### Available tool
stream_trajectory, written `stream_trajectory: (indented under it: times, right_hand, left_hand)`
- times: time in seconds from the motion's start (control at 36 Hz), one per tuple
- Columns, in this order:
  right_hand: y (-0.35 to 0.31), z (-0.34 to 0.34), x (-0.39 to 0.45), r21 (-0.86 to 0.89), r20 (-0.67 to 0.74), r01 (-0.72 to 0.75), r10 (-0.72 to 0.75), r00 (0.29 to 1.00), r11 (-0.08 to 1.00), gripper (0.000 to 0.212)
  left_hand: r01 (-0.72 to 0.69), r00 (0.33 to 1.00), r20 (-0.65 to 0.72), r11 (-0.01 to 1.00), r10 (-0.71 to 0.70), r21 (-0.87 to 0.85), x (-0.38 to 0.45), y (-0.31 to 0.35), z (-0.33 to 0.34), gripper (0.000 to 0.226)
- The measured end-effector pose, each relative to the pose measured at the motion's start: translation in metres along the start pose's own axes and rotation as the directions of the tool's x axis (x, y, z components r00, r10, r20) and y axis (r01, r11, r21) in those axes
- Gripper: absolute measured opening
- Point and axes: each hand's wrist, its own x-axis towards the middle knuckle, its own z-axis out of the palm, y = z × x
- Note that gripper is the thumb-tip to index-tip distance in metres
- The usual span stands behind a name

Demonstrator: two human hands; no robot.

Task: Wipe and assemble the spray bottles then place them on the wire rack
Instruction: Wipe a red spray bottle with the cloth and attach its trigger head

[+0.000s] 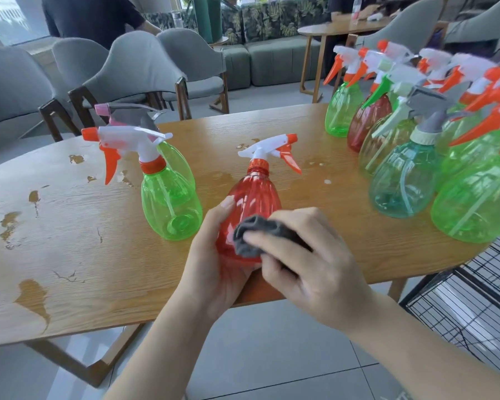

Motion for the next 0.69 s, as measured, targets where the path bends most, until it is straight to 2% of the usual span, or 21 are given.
stream_trajectory:
  times: [0.06, 0.11, 0.17, 0.22, 0.31, 0.42, 0.47, 0.58, 0.64, 0.69]
  right_hand:
    - [0.003, -0.001, 0.005, -0.013, -0.015, -0.104, 0.104, 0.994, 0.994, 0.024]
    - [0.007, -0.001, 0.012, -0.025, -0.013, -0.225, 0.225, 0.974, 0.974, 0.028]
    - [0.012, -0.002, 0.019, -0.016, 0.003, -0.362, 0.362, 0.932, 0.932, 0.03]
    - [0.014, -0.004, 0.023, -0.011, 0.015, -0.451, 0.451, 0.892, 0.892, 0.032]
    - [0.012, -0.004, 0.022, -0.004, 0.006, -0.463, 0.463, 0.887, 0.887, 0.032]
    - [0.002, -0.003, 0.012, 0.005, -0.049, -0.372, 0.372, 0.927, 0.928, 0.028]
    - [0.001, -0.003, 0.008, 0.012, -0.066, -0.337, 0.337, 0.939, 0.941, 0.028]
    - [0.007, -0.005, 0.011, 0.058, -0.063, -0.378, 0.382, 0.922, 0.924, 0.027]
    - [0.007, -0.004, 0.013, 0.095, -0.075, -0.412, 0.419, 0.905, 0.906, 0.027]
    - [0.004, -0.003, 0.01, 0.121, -0.078, -0.378, 0.388, 0.918, 0.918, 0.026]
  left_hand:
    - [-0.04, 0.999, -0.012, 0.998, 0.041, 0.046, 0.002, 0.0, 0.001, 0.044]
    - [-0.067, 0.997, -0.036, 0.994, 0.071, 0.088, 0.002, -0.001, 0.003, 0.057]
    - [-0.087, 0.994, -0.048, 0.989, 0.093, 0.117, 0.002, -0.003, 0.003, 0.066]
    - [-0.101, 0.993, -0.049, 0.985, 0.108, 0.138, 0.001, -0.003, 0.002, 0.065]
    - [-0.103, 0.993, -0.04, 0.983, 0.11, 0.151, 0.0, -0.003, 0.003, 0.068]
    - [-0.091, 0.993, -0.053, 0.982, 0.101, 0.165, -0.001, -0.002, 0.003, 0.091]
    - [-0.077, 0.995, -0.048, 0.984, 0.085, 0.16, -0.001, -0.001, 0.001, 0.094]
    - [-0.036, 0.999, -0.021, 0.987, 0.04, 0.154, 0.0, -0.001, 0.0, 0.09]
    - [-0.028, 1.0, -0.008, 0.989, 0.029, 0.147, 0.0, -0.002, 0.001, 0.068]
    - [-0.025, 1.0, -0.008, 0.99, 0.027, 0.142, -0.001, -0.001, 0.002, 0.04]
